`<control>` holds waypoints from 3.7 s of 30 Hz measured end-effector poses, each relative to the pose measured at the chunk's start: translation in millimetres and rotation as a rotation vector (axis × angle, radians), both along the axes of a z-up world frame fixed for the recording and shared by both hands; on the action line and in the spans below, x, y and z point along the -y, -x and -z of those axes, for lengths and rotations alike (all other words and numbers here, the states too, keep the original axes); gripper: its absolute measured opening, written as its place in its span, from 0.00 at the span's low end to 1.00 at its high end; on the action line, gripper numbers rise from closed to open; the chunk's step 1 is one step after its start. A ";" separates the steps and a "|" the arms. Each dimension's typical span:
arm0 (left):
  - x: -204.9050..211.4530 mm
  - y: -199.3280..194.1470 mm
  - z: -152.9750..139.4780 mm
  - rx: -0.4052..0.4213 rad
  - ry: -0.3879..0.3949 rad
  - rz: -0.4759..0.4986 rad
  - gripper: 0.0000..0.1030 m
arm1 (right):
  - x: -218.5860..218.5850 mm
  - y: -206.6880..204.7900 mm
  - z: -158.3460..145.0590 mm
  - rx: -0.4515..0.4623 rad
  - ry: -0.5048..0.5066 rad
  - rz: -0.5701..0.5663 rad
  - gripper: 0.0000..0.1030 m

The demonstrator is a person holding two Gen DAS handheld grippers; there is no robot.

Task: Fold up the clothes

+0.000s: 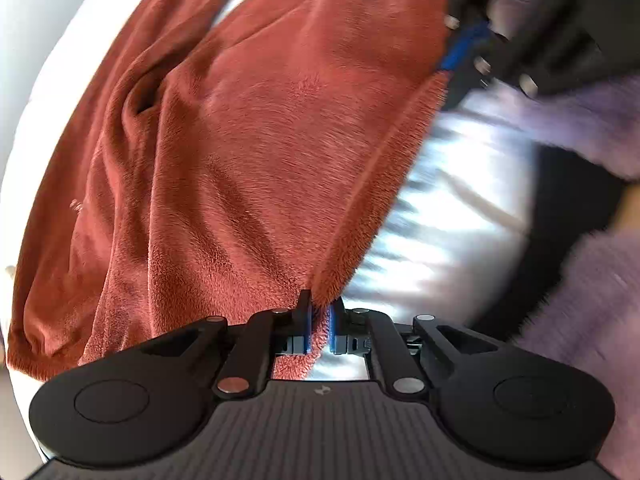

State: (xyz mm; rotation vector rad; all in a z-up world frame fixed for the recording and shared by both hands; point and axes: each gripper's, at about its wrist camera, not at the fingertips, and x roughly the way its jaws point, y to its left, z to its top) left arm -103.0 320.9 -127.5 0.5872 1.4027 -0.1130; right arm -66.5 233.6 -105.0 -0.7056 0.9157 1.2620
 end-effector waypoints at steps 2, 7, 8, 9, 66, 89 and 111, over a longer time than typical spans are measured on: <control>5.7 9.0 -3.6 -0.052 0.017 0.038 0.05 | 5.1 -0.3 -6.1 -0.066 0.015 -0.029 0.07; 7.1 16.1 2.8 -0.153 0.099 0.040 0.05 | 7.7 8.3 -0.3 -0.124 0.098 -0.121 0.07; 4.9 14.8 5.9 -0.162 0.113 0.025 0.05 | 6.0 5.6 5.0 -0.142 0.108 -0.106 0.07; 2.1 12.7 10.3 -0.173 0.128 0.010 0.05 | 4.4 2.8 10.3 -0.159 0.117 -0.090 0.07; -24.0 -215.9 8.9 0.310 0.358 -0.346 0.07 | 184.6 -265.5 19.0 0.198 -0.050 0.324 0.06; -54.0 -188.2 -32.6 0.484 0.337 -0.467 0.45 | 270.5 -302.0 -30.5 0.052 -0.331 0.783 0.35; -200.7 75.0 -126.2 0.595 0.048 -1.032 0.53 | 378.2 -285.2 14.9 -0.181 -0.343 1.389 0.14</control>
